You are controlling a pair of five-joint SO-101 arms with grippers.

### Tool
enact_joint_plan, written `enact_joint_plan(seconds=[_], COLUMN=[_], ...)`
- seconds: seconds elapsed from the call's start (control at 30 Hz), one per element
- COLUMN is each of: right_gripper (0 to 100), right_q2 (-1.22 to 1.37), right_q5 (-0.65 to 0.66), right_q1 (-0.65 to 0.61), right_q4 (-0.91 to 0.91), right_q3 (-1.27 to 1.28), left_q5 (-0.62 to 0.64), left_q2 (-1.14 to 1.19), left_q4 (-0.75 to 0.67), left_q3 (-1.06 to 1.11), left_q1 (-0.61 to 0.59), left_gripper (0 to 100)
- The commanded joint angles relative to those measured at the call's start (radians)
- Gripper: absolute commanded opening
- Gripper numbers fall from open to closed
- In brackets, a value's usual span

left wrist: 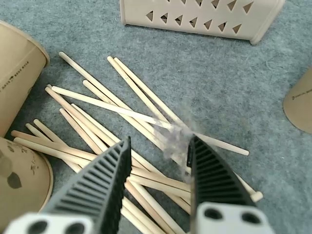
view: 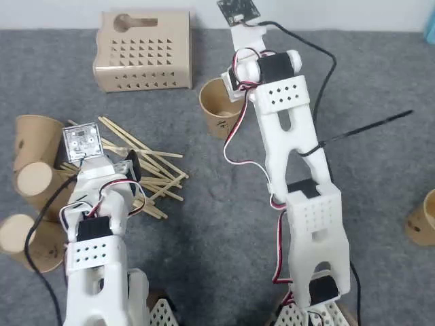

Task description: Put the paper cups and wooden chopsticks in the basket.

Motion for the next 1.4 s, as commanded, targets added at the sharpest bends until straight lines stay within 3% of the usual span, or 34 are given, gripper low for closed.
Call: enact_joint_plan(seconds=[0.0,0.3,0.4,0.43,0.8,1.07,1.37], right_gripper=[16.3,15.0,3.7,0.0,0.6,0.6,0.6], right_q2=[0.028,0.156,0.163,0.156,-0.120,-0.325,-0.363], right_q5=[0.011,0.018,0.018,0.018,0.018,0.023,0.169], right_q1=[0.010,0.027,0.030,0.036,0.148,0.403,0.688], right_q4=[-0.065,-0.061,-0.022,-0.005,0.242,0.269,0.265], right_q3=[-0.006,-0.006,-0.008,-0.008,-0.008,0.121,0.284], left_q5=[-0.009,-0.009,-0.009,-0.009,-0.009,-0.009,-0.009], left_q2=[-0.011,-0.011,-0.011,-0.011,-0.011,-0.012,-0.012], left_q4=[-0.031,-0.031,-0.031,-0.031,-0.031,-0.031,-0.031], left_q3=[-0.004,-0.004,-0.004,-0.004,-0.004,-0.004,-0.004], left_q1=[-0.009,-0.009,-0.009,-0.009,-0.009,-0.011,-0.011], left_gripper=[18,18,18,18,18,18,18])
